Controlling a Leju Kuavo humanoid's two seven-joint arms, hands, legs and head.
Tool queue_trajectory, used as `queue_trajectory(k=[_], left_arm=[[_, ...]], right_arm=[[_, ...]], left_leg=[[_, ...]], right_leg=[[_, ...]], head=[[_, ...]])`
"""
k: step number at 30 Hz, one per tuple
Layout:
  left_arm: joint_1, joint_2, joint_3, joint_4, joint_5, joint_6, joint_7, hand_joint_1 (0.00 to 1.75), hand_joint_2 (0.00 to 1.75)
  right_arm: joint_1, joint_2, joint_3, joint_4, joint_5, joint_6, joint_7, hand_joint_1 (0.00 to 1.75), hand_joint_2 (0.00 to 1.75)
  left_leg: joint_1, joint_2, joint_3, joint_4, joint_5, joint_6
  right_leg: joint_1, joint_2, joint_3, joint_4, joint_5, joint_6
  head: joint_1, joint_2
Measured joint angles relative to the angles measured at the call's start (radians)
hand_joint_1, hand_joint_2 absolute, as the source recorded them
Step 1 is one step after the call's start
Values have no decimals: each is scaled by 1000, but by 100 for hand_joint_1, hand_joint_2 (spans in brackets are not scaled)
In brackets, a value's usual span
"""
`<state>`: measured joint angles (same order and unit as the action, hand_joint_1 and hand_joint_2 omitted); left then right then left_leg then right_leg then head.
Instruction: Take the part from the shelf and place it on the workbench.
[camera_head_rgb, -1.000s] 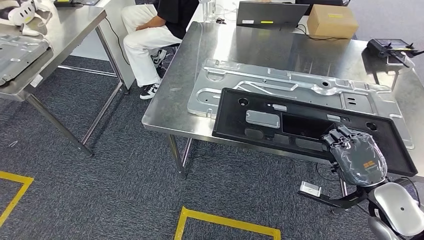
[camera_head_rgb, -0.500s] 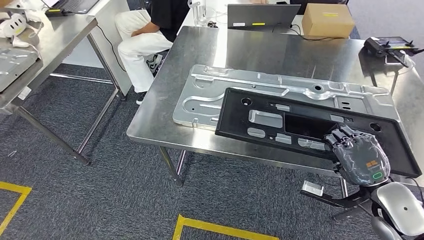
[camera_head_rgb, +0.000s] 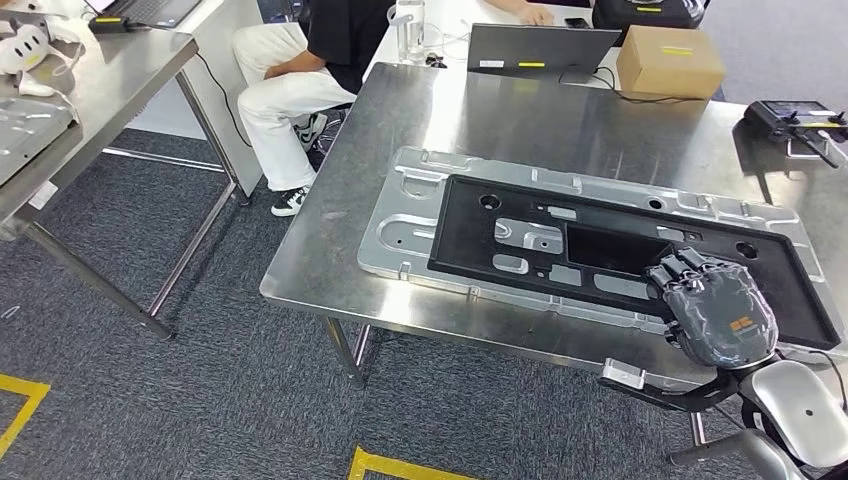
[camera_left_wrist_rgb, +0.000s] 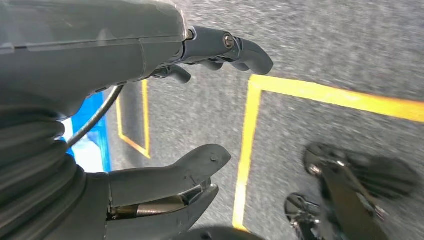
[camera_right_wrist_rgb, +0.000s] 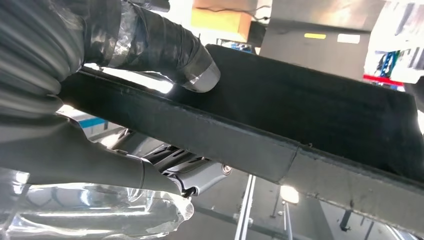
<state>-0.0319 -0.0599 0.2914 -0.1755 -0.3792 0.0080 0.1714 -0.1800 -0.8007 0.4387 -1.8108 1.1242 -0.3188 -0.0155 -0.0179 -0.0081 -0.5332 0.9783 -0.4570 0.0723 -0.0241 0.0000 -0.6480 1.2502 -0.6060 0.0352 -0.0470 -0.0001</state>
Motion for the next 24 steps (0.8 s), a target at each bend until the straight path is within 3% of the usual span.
queue_trajectory(k=[1,2,4,5,6,10,12,15,16,17,20,22,24], left_arm=[[0,-1,0,0,0,0,0,0,175],[1,-1,0,0,0,0,0,0,175],[4,-2,0,0,0,0,0,0,175],[4,-2,0,0,0,0,0,0,175],[4,-2,0,0,0,0,0,0,175],[0,-2,0,0,-1,0,0,0,175],[-3,-3,0,0,-1,0,1,0,175],[-3,-3,1,0,-1,0,1,0,175],[-2,-3,1,0,-1,0,1,0,175],[-1,-3,1,0,-2,1,1,0,175],[5,-2,1,0,-6,3,1,0,175],[7,-1,1,0,-7,4,1,0,175],[6,-1,1,0,-7,6,1,0,175]], right_arm=[[1,1,1,0,0,0,0,175,175],[1,1,1,0,0,0,-1,175,175],[1,2,1,1,0,0,-1,175,175],[1,3,2,2,0,1,-1,175,175],[2,4,3,3,0,1,-1,175,175],[13,7,4,7,0,2,1,175,175],[13,8,3,8,0,2,2,175,175],[16,9,3,8,0,1,3,175,175],[19,10,3,8,0,1,3,175,175],[22,12,3,8,0,1,3,175,175],[28,15,4,9,0,1,5,175,175],[31,20,5,13,0,0,6,175,175],[36,25,6,16,1,0,6,175,175]], left_leg=[[1,-1,8,2,-9,-3],[3,-2,18,4,-19,-6],[7,-2,41,13,-44,-17],[8,-2,49,19,-56,-24],[9,-2,52,24,-67,-32],[9,0,59,53,-90,-56],[13,1,16,132,-113,-67],[16,2,-108,305,-170,-77],[16,2,-136,325,-167,-75],[16,2,-148,310,-143,-70],[7,2,-127,148,-4,-41],[-2,1,-115,84,26,-23],[-5,0,-96,58,21,-15]], right_leg=[[-3,0,-19,4,9,4],[-6,0,-22,-23,37,8],[-12,-1,-1,-126,123,15],[-11,-2,8,-167,144,12],[-9,-3,13,-189,158,5],[-7,-1,30,-192,143,-30],[-8,-1,45,-196,132,-40],[-7,-1,66,-198,111,-45],[-5,-1,76,-198,103,-44],[-4,0,89,-198,93,-44],[1,0,131,-205,63,-42],[2,1,147,-213,53,-33],[4,2,161,-216,55,-21]], head=[[0,0],[0,0],[0,0],[1,0],[1,0],[3,0],[3,0],[2,0],[2,0],[2,0],[3,0],[4,0],[5,0]])
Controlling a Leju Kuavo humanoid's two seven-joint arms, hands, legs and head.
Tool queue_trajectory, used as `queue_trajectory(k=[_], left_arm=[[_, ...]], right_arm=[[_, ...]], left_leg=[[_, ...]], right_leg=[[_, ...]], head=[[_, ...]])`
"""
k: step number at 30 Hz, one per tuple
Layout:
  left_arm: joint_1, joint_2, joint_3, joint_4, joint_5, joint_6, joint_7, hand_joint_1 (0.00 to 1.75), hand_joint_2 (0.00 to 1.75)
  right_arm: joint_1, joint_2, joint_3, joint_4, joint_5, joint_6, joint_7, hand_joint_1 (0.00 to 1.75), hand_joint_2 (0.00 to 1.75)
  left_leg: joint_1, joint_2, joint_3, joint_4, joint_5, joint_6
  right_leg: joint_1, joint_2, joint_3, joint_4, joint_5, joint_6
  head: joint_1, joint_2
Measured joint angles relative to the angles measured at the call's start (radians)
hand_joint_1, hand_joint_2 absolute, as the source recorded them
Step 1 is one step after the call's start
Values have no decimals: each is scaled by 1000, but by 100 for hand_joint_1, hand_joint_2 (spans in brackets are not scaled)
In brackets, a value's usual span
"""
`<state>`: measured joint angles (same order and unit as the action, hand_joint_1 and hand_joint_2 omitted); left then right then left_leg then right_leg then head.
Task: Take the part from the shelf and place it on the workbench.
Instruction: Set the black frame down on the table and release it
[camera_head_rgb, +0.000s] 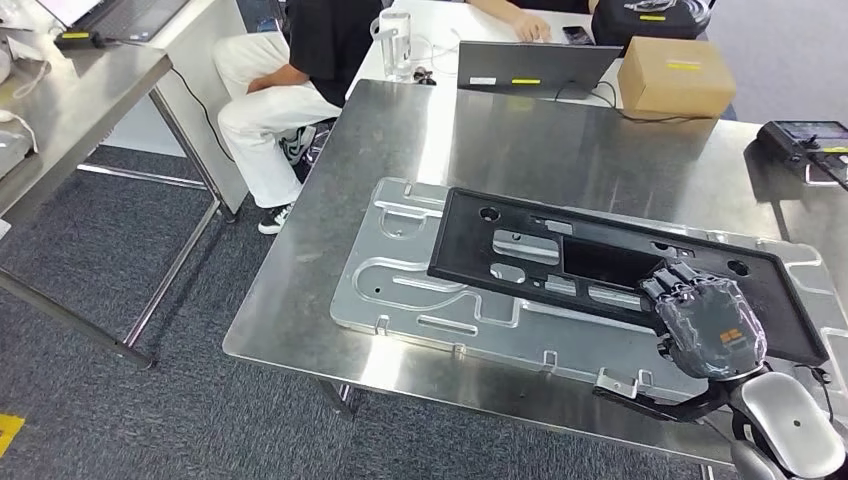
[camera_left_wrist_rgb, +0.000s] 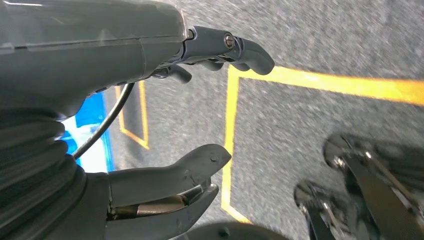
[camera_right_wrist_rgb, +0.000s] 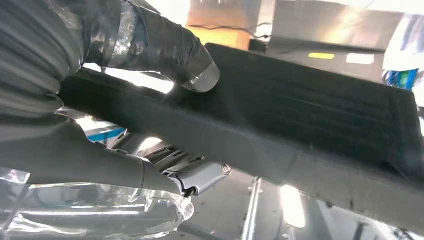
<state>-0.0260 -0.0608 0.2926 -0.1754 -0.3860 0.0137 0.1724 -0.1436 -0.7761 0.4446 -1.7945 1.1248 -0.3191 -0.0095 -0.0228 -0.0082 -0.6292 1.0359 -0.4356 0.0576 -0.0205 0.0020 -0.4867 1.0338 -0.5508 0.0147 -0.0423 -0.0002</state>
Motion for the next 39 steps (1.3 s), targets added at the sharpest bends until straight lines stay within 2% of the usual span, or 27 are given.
queue_trajectory(k=[2,3,4,6,7,8,9,10,11,12,13,15,17,19,25,29,39], left_arm=[[1,-1,1,0,1,-1,-3,0,175],[0,-1,2,0,2,-2,-6,0,175],[-1,-2,3,0,4,-4,-9,0,175],[-5,-2,7,0,5,-8,-15,0,175],[-5,-3,8,0,5,-9,-18,0,175],[-6,-3,10,0,4,-11,-20,0,175],[-6,-4,11,0,2,-11,-21,0,175],[-6,-4,12,0,1,-12,-21,0,175],[-6,-5,14,0,1,-12,-21,0,175],[-6,-6,15,0,2,-12,-21,0,175],[-7,-7,17,0,4,-13,-21,0,175],[-8,-8,18,0,6,-16,-22,0,175],[-8,-9,19,0,6,-17,-22,0,175],[-10,-9,19,0,6,-19,-22,0,175],[-11,-10,21,0,0,-24,-14,0,175],[-11,-10,22,0,-9,-21,7,0,0],[-11,-10,26,0,-7,-27,9,0,0]], right_arm=[[3,3,0,2,0,1,0,175,175],[3,4,-1,3,0,2,0,175,175],[4,5,-2,6,-2,4,0,175,175],[9,11,-1,16,-6,13,-1,175,175],[14,16,1,24,-8,17,-2,175,175],[18,22,4,33,-9,21,-3,175,175],[21,27,6,41,-11,24,-3,175,175],[23,32,8,50,-15,27,-3,175,175],[26,39,10,62,-19,31,-3,175,175],[28,46,11,75,-23,35,-3,175,175],[34,55,13,91,-27,38,-2,175,175],[50,72,16,121,-29,40,-3,175,175],[61,88,21,146,-29,40,-3,87,87],[65,103,24,165,-32,43,-3,0,0],[69,141,26,222,-44,53,-2,0,0],[64,159,26,254,-54,60,0,0,0],[65,176,28,286,-64,64,-4,0,0]], left_leg=[[3,0,30,-26,8,4],[5,0,44,-36,9,6],[6,0,52,-42,7,8],[6,-2,62,-44,-2,11],[6,-3,68,-43,-9,11],[6,-4,77,-42,-17,10],[6,-5,86,-41,-25,9],[6,-5,96,-38,-34,7],[5,-6,103,-35,-42,4],[5,-6,106,-31,-49,-1],[5,-7,106,-29,-56,-7],[3,-8,103,-24,-67,-7],[2,-8,109,-24,-70,2],[2,-8,114,-29,-70,2],[3,-7,121,-39,-75,-5],[6,-5,125,-40,-78,-18],[6,-4,129,-39,-78,-21]], right_leg=[[-1,-1,6,14,-8,8],[-2,-2,-7,42,-22,11],[-3,-2,-36,91,-43,13],[-2,-2,-118,201,-86,16],[-3,-2,-150,231,-92,18],[-3,-2,-166,227,-75,21],[-4,-2,-167,191,-34,22],[-4,-2,-157,132,22,22],[-2,-2,-148,79,62,20],[1,-3,-141,38,85,15],[5,-3,-139,16,97,8],[7,-4,-137,7,99,0],[5,-3,-133,5,106,-1],[8,-2,-133,5,103,-6],[10,-2,-128,5,96,-16],[13,-1,-122,5,94,-17],[9,-1,-116,5,95,-16]], head=[[1,0],[2,0],[2,0],[3,0],[3,0],[3,0],[3,0],[3,0],[3,0],[3,0],[3,0],[3,0],[2,0],[3,0],[3,0],[3,0],[3,0]])
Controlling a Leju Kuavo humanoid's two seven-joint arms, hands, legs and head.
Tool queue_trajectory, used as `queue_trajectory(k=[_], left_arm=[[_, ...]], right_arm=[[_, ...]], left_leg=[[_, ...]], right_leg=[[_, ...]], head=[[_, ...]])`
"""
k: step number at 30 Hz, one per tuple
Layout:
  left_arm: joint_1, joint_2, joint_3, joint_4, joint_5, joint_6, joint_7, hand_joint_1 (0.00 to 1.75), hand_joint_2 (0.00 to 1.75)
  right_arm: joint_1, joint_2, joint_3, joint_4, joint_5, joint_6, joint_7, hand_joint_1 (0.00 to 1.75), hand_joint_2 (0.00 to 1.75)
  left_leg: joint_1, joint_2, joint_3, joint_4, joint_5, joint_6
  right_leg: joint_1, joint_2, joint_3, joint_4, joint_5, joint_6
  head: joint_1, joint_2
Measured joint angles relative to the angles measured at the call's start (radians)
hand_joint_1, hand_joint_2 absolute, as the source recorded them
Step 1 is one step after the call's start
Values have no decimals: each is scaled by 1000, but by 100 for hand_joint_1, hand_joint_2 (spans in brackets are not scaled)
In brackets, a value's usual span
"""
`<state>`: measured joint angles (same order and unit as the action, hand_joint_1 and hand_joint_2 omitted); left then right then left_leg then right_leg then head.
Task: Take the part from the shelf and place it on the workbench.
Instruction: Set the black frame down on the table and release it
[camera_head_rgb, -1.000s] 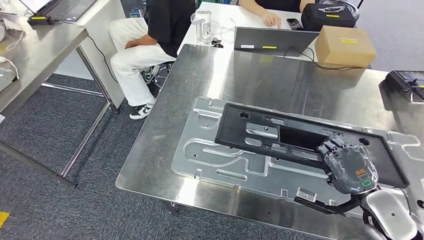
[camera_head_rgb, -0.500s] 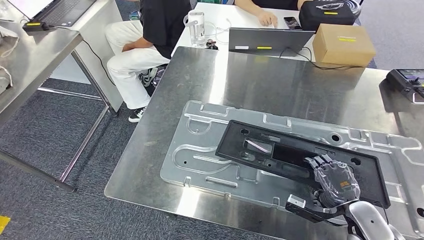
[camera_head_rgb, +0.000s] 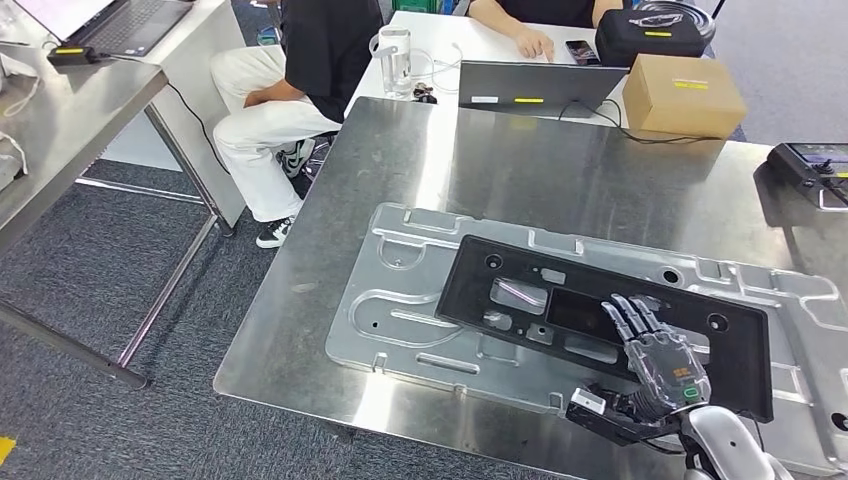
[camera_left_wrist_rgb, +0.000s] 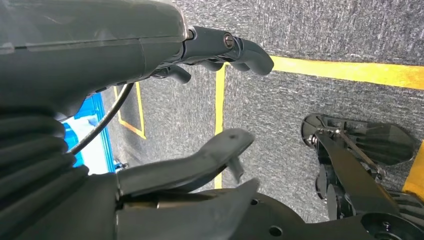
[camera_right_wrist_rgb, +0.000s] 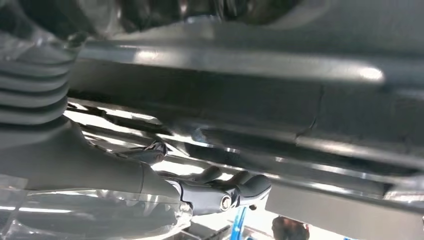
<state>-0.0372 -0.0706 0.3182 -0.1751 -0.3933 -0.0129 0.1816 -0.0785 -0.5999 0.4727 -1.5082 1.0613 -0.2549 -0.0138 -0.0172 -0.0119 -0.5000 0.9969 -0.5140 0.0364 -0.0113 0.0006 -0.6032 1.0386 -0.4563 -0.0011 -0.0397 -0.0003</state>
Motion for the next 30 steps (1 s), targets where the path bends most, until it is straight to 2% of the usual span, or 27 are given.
queue_trajectory(k=[9,10,12,13,14,16,17,18,19,20,21,22,23,24,26,27,28,30], left_arm=[[0,0,7,0,4,0,-6,0,0],[0,0,9,0,3,1,-7,0,0],[-2,0,11,0,0,2,-7,0,0],[-3,0,12,0,-2,3,-7,0,0],[-4,-1,14,0,-4,3,-7,0,0],[-5,-3,15,0,-5,2,-7,0,0],[-5,-3,15,0,-5,2,-7,0,0],[-4,-4,16,0,-5,2,-7,0,0],[-4,-4,16,0,-6,1,-8,0,0],[-5,-5,16,0,-6,1,-8,0,0],[-5,-4,17,0,-6,1,-9,0,0],[-6,-3,17,0,-7,1,-10,0,0],[-7,-1,17,0,-7,0,-10,0,0],[-7,-1,17,0,-8,0,-10,0,0],[-6,-3,17,0,-8,-1,-10,0,0],[-4,-3,17,0,-8,-2,-11,0,0],[-3,-4,17,0,-7,-3,-12,0,0],[-3,-4,18,0,-5,-5,-19,0,0]], right_arm=[[2,5,3,0,-13,-16,-27,0,0],[2,6,5,-6,-11,-22,-35,0,0],[0,8,12,-26,-1,-35,-49,0,0],[-5,10,19,-38,6,-43,-56,0,0],[-11,11,28,-50,12,-49,-63,0,0],[-24,13,52,-70,21,-58,-71,0,0],[-27,14,64,-79,23,-61,-74,0,0],[-31,15,76,-88,26,-63,-75,0,0],[-37,16,87,-96,27,-64,-76,0,0],[-45,16,97,-104,27,-65,-77,0,0],[-55,17,106,-112,27,-66,-77,0,0],[-64,17,115,-119,27,-68,-77,0,0],[-70,17,122,-125,27,-69,-77,0,0],[-73,17,127,-130,27,-70,-77,0,0],[-78,16,136,-139,27,-71,-77,0,0],[-81,16,139,-143,27,-71,-77,0,0],[-84,15,141,-147,27,-72,-77,0,0],[-87,14,144,-153,26,-74,-76,0,0]], left_leg=[[-2,1,0,1,-1,1],[-4,1,0,1,1,3],[1,3,15,-26,22,18],[3,5,22,-44,37,26],[8,8,29,-62,49,32],[11,12,25,-65,55,32],[13,13,20,-60,53,30],[17,13,14,-50,50,26],[22,12,7,-37,45,18],[29,11,-2,-19,37,8],[35,10,-15,3,27,-4],[38,8,-29,29,16,-17],[39,7,-42,51,6,-27],[38,5,-53,65,2,-35],[38,3,-63,73,0,-40],[40,4,-67,79,-5,-43],[41,5,-75,96,-21,-45],[42,7,-109,181,-84,-49]], right_leg=[[-2,0,0,-1,0,1],[-4,1,2,-5,4,5],[-4,2,5,-12,4,13],[-3,2,1,-1,-9,16],[-3,2,-11,29,-34,17],[-9,2,-57,138,-93,21],[-15,2,-77,186,-108,27],[-22,1,-85,207,-106,34],[-29,1,-76,194,-88,43],[-38,0,-54,150,-58,54],[-42,1,-33,106,-43,64],[-44,4,-19,72,-33,68],[-44,7,-16,59,-34,64],[-41,10,-23,65,-42,55],[-38,11,-34,75,-38,32],[-37,10,-38,75,-35,24],[-36,9,-43,72,-31,16],[-33,5,-52,66,-22,3]], head=[[0,0],[0,0],[0,0],[0,0],[1,0],[1,0],[1,0],[1,0],[1,0],[1,0],[1,0],[2,0],[3,0],[3,0],[3,0],[3,0],[3,0],[3,0]])
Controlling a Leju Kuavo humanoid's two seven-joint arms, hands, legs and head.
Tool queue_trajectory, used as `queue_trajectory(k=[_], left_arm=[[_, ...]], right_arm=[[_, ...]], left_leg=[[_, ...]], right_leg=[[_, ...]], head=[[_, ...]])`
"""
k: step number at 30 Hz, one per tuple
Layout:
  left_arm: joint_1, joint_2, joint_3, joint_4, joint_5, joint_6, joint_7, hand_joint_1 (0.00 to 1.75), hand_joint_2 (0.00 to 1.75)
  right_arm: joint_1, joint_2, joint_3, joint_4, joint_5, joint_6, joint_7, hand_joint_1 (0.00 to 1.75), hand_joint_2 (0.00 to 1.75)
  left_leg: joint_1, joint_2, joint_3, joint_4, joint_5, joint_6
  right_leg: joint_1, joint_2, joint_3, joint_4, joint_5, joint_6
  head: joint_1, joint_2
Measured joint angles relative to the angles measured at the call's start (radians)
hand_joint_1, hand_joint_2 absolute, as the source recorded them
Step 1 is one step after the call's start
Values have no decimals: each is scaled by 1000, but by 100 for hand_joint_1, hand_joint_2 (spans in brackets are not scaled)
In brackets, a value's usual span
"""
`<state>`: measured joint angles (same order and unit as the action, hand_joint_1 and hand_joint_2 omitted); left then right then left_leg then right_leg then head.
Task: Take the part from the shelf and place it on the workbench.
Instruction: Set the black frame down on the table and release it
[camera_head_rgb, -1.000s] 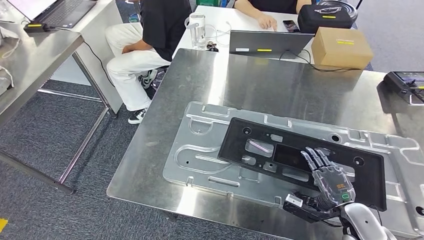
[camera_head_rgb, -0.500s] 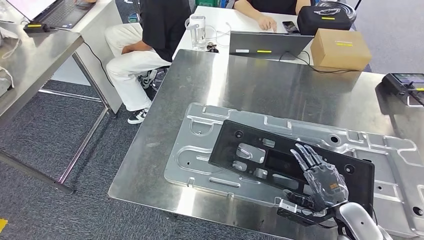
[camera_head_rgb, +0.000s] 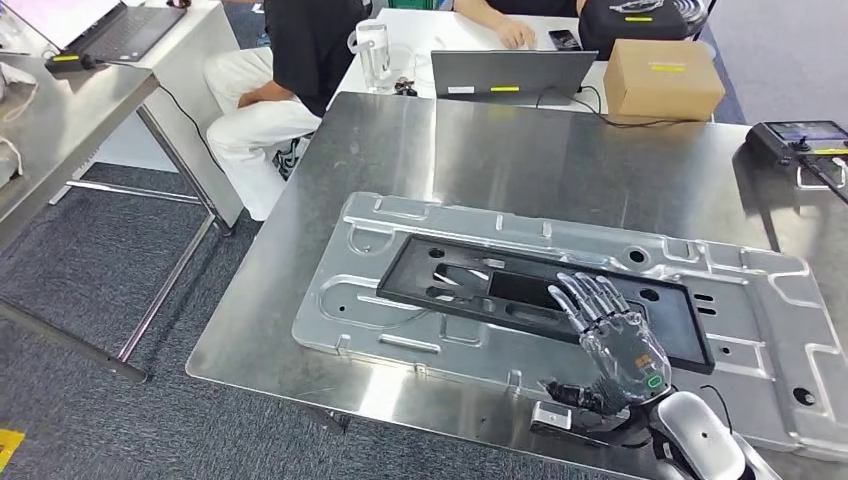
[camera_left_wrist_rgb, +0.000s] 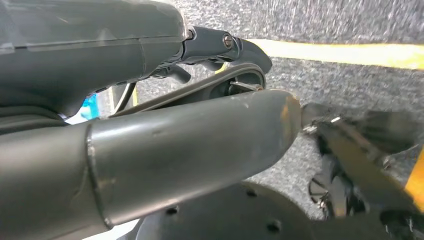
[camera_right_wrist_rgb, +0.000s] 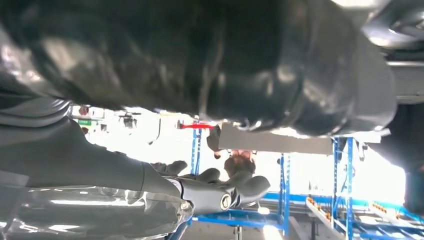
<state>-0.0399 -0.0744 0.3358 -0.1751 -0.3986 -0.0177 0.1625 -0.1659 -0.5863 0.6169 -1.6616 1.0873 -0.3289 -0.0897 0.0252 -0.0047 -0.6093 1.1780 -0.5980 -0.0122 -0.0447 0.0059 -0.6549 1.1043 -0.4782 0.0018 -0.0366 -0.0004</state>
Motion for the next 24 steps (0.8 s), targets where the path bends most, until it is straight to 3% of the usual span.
queue_trajectory(k=[2,3,4,6,8,10,12,14,17,18,19,20,22,24], left_arm=[[0,0,1,0,1,-2,-8,0,0],[0,0,2,0,1,-2,-10,0,0],[0,0,2,0,1,-3,-12,0,0],[0,0,3,0,1,-3,-15,0,0],[-3,1,4,0,1,-1,-20,0,0],[-4,2,5,0,1,1,-22,0,0],[-4,2,5,0,1,2,-22,0,0],[-4,1,6,0,1,2,-22,0,0],[-3,1,6,0,1,2,-22,0,0],[-2,1,6,0,1,2,-22,0,0],[-2,0,6,0,1,2,-22,0,0],[-2,0,6,0,1,2,-22,0,0],[-2,-1,6,0,1,2,-22,0,0],[-2,-3,6,0,1,3,-21,0,0]], right_arm=[[0,-2,4,-4,-1,-2,0,0,0],[0,-2,6,-5,-2,-3,0,0,0],[0,-4,8,-7,-2,-3,1,0,0],[0,-6,11,-12,-2,-5,3,0,0],[0,-9,12,-18,-3,-9,5,0,0],[0,-12,14,-24,-4,-13,7,0,0],[-1,-14,16,-29,-4,-14,7,0,0],[-1,-19,17,-33,-4,-15,7,0,0],[0,-22,18,-33,-5,-16,9,0,0],[1,-22,19,-33,-5,-16,9,0,0],[1,-22,20,-33,-5,-16,9,0,0],[1,-22,21,-33,-5,-16,9,0,0],[0,-23,22,-33,-5,-16,9,0,0],[-1,-26,22,-34,-5,-16,9,0,0]], left_leg=[[-1,0,-42,116,-61,1],[-2,0,-48,146,-70,5],[-5,0,-36,139,-62,12],[-16,0,37,26,-10,37],[-29,6,104,-97,23,65],[-37,12,118,-138,35,76],[-38,13,116,-159,64,74],[-33,15,112,-185,97,74],[-35,17,84,-188,124,77],[-37,18,71,-183,129,77],[-39,17,60,-177,133,77],[-41,17,49,-170,135,76],[-43,17,32,-155,138,74],[-45,16,23,-144,142,68]], right_leg=[[6,-5,-10,-3,11,-5],[9,-6,-15,-3,16,-6],[14,-7,-20,-3,21,-7],[22,-7,-27,-5,31,-8],[26,-8,-28,-11,44,-3],[22,-12,-25,-23,61,9],[19,-13,-22,-39,77,23],[21,-12,-33,-17,42,30],[23,-10,-77,141,-83,33],[23,-9,-83,184,-102,34],[23,-10,-72,196,-102,35],[23,-10,-42,169,-87,33],[27,-10,51,44,-52,25],[34,-10,104,-40,-33,16]], head=[[0,0],[0,0],[0,0],[0,0],[1,0],[0,0],[0,0],[0,0],[1,0],[1,0],[1,0],[1,0],[0,0],[0,0]])
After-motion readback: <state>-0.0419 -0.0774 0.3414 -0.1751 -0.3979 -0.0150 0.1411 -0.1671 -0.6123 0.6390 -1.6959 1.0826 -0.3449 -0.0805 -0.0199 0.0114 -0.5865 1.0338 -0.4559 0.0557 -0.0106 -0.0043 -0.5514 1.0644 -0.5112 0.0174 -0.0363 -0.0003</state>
